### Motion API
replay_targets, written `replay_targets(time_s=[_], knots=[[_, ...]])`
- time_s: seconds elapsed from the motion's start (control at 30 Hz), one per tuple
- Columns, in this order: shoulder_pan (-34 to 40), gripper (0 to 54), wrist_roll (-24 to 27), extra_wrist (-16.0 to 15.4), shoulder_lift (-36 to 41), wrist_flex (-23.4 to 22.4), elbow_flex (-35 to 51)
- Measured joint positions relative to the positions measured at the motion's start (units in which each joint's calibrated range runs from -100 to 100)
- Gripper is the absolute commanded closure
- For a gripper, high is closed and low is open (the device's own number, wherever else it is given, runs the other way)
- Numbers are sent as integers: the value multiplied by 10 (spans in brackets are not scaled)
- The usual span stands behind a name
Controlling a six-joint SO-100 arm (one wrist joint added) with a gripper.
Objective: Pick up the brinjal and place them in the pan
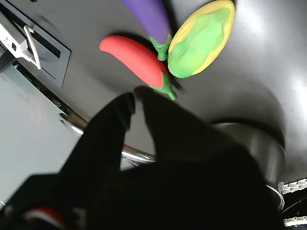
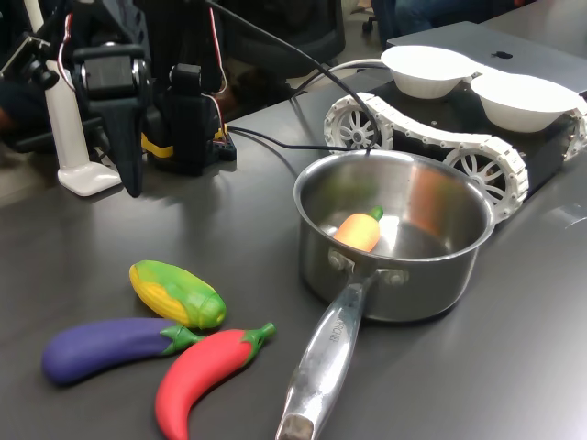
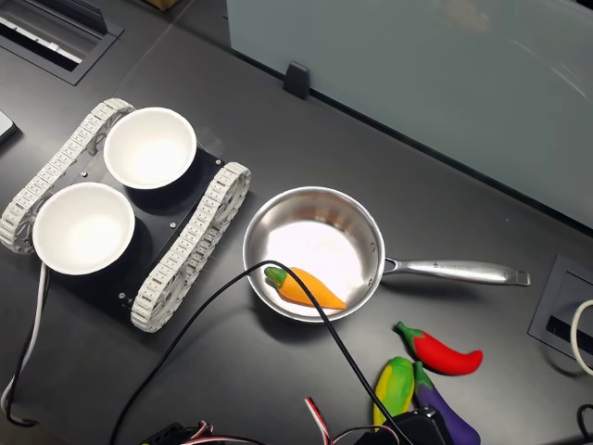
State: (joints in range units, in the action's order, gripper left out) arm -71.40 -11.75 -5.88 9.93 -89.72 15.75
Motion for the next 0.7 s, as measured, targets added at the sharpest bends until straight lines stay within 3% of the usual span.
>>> replay_targets(time_s=[0.27,0.37,0.53,0.7], knots=[[-14,430,-11,0,-24,11,-8],[-24,379,-14,0,-31,12,-8],[-30,352,-17,1,-40,24,-20],[-31,327,-17,30,-68,40,-26]])
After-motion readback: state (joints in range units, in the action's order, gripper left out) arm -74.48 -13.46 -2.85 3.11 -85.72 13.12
